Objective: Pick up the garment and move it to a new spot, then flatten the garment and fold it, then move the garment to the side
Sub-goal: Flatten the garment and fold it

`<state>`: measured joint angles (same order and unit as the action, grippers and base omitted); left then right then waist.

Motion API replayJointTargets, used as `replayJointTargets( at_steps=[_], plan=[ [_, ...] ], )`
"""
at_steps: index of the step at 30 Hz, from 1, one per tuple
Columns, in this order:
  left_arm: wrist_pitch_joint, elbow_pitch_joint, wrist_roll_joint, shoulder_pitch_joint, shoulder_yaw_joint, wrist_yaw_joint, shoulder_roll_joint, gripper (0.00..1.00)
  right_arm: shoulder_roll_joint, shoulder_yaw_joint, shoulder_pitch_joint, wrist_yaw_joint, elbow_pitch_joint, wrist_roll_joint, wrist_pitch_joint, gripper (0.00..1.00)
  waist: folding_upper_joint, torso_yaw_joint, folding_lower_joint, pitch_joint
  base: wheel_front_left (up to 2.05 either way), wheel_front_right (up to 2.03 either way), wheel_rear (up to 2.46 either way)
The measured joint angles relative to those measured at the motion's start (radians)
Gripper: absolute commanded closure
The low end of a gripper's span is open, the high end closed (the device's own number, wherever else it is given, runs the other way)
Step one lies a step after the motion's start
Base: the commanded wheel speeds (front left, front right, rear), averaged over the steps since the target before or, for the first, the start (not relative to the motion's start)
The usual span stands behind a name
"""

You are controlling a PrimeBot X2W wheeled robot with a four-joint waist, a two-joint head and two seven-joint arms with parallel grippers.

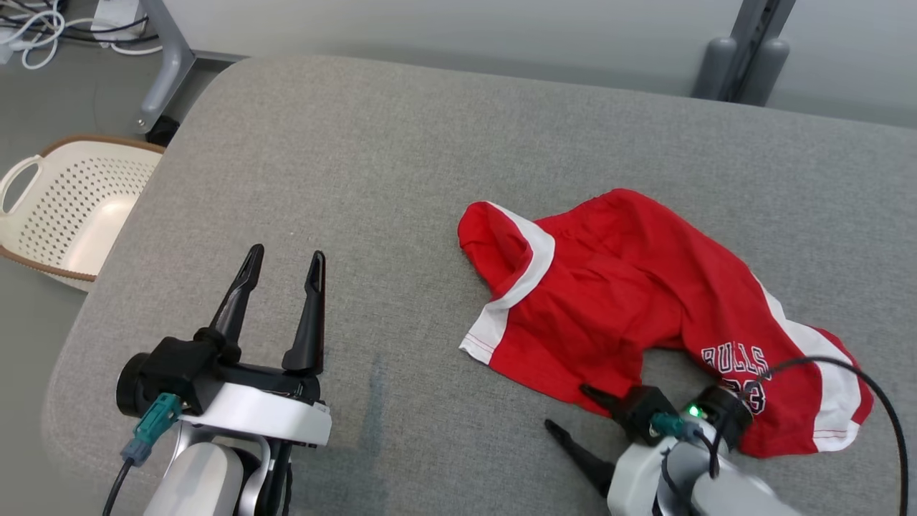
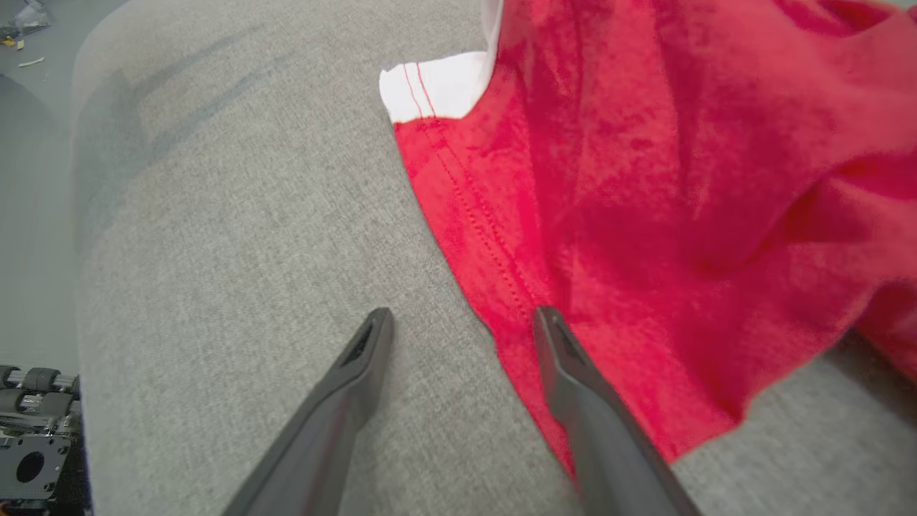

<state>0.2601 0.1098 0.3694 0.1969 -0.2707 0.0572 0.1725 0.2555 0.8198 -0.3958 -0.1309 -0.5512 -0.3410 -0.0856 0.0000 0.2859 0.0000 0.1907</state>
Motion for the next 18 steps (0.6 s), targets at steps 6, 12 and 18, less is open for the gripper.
replayJointTargets(
  at_steps=[6,12,18],
  plan=[
    [0.001,-0.007,-0.020,0.013,0.032,-0.012,-0.013,0.00,0.003,0.040,-0.083,0.000,-0.054,-0.105,-0.042,1.00,0.0000,0.001,0.0000,0.027,0.00,0.00,0.00],
    [0.002,-0.009,-0.036,0.008,0.068,-0.023,-0.025,0.00,0.030,0.015,-0.086,0.000,0.052,-0.160,-0.134,1.00,0.0000,-0.036,0.0000,0.027,0.00,0.00,0.00],
    [0.003,-0.011,-0.052,-0.011,0.101,-0.031,-0.028,0.00,0.070,-0.102,-0.011,0.000,0.256,-0.152,-0.163,1.00,0.0000,-0.095,0.0000,0.020,0.00,0.00,0.00]
  ],
)
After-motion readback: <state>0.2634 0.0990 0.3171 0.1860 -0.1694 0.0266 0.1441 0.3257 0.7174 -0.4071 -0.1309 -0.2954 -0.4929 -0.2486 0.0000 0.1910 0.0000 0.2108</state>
